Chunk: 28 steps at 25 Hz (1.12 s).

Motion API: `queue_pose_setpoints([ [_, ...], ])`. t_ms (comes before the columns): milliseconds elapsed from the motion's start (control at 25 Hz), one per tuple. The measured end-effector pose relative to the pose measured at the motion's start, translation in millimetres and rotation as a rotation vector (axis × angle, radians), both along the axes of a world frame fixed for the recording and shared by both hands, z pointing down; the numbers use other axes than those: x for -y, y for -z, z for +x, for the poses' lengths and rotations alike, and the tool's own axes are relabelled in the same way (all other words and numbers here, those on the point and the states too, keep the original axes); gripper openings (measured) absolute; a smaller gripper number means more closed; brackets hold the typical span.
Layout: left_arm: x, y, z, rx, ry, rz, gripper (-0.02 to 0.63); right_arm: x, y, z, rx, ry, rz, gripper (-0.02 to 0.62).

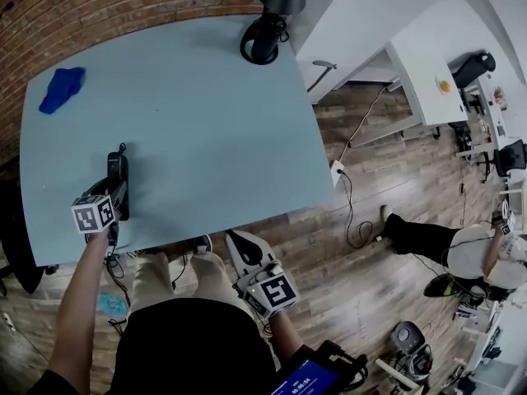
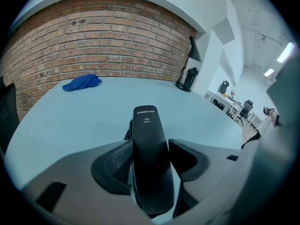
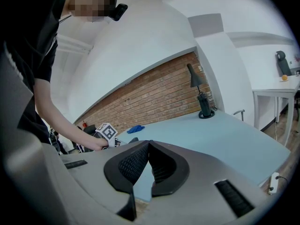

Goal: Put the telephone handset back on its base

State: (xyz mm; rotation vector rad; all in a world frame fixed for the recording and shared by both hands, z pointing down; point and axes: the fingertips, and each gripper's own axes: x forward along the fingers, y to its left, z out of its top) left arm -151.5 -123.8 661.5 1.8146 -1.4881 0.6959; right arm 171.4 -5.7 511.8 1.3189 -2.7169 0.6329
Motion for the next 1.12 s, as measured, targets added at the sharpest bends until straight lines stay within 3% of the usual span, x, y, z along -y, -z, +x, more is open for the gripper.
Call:
queue_pose_setpoints([
  [1120,-10.5,-11.6,-1.1,-0.007,0.022,-0.017,0.276,-5.3,0.5,-9.9,-0.017,0.009,0.009,0.02],
])
